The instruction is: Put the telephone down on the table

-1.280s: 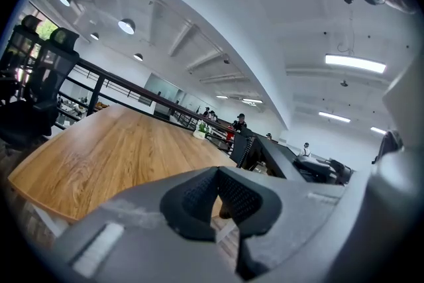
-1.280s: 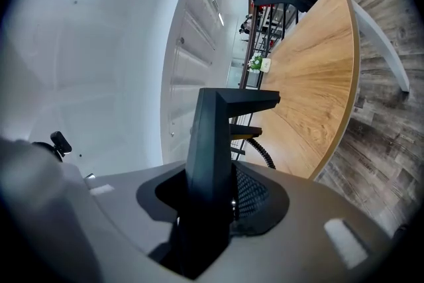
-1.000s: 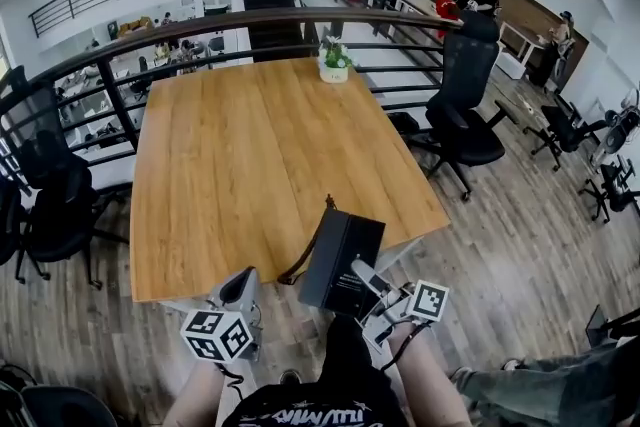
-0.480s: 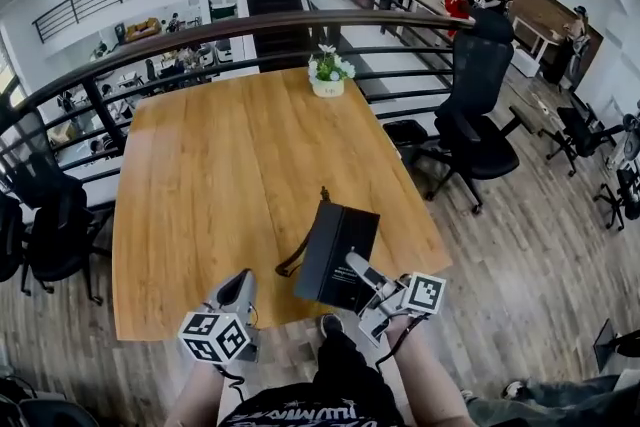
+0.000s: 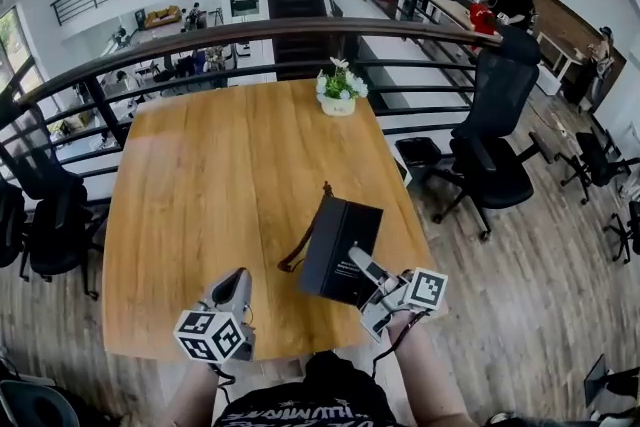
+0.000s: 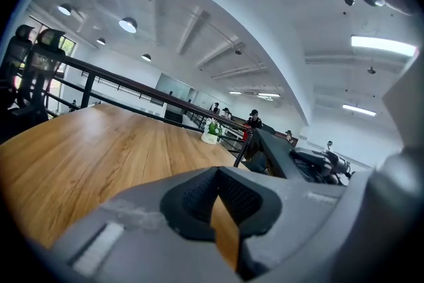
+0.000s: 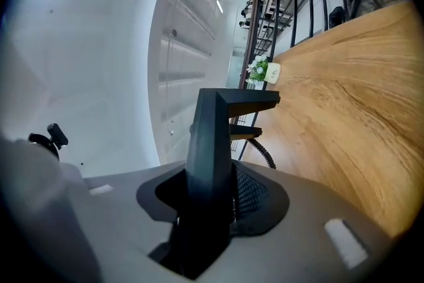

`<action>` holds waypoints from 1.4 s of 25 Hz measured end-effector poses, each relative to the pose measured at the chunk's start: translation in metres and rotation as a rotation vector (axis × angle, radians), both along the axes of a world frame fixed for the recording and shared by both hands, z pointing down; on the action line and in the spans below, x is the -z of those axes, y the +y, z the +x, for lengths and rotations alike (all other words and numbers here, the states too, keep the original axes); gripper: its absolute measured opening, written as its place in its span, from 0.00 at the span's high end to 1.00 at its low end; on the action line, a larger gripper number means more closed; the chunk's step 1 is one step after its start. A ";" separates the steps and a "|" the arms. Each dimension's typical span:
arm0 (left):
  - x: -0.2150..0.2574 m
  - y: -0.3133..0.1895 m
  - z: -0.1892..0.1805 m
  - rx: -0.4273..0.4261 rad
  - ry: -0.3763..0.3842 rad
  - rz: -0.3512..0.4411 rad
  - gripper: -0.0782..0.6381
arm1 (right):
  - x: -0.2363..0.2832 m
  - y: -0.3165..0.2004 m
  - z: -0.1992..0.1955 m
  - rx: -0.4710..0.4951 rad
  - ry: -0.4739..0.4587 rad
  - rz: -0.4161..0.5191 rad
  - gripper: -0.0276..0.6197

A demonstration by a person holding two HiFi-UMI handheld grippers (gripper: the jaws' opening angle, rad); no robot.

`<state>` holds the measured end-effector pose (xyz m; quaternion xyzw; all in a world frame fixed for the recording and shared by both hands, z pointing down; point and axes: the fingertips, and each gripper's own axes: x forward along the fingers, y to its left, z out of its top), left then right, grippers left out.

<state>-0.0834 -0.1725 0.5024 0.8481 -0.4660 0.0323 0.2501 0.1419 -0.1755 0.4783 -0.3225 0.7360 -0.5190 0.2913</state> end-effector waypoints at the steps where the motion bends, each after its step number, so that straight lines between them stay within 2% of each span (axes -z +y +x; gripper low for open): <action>1: 0.002 -0.008 0.004 0.004 -0.002 0.001 0.89 | 0.002 -0.009 0.004 0.006 0.001 0.003 0.71; 10: 0.019 -0.073 0.054 0.019 -0.009 0.035 0.89 | 0.014 -0.079 0.049 0.063 -0.001 0.000 0.71; 18: 0.032 -0.121 0.083 0.026 -0.012 0.047 0.89 | 0.015 -0.126 0.075 0.092 0.009 -0.015 0.71; 35: 0.008 -0.225 0.107 0.049 -0.047 0.014 0.89 | -0.045 -0.236 0.104 0.207 0.125 -0.077 0.71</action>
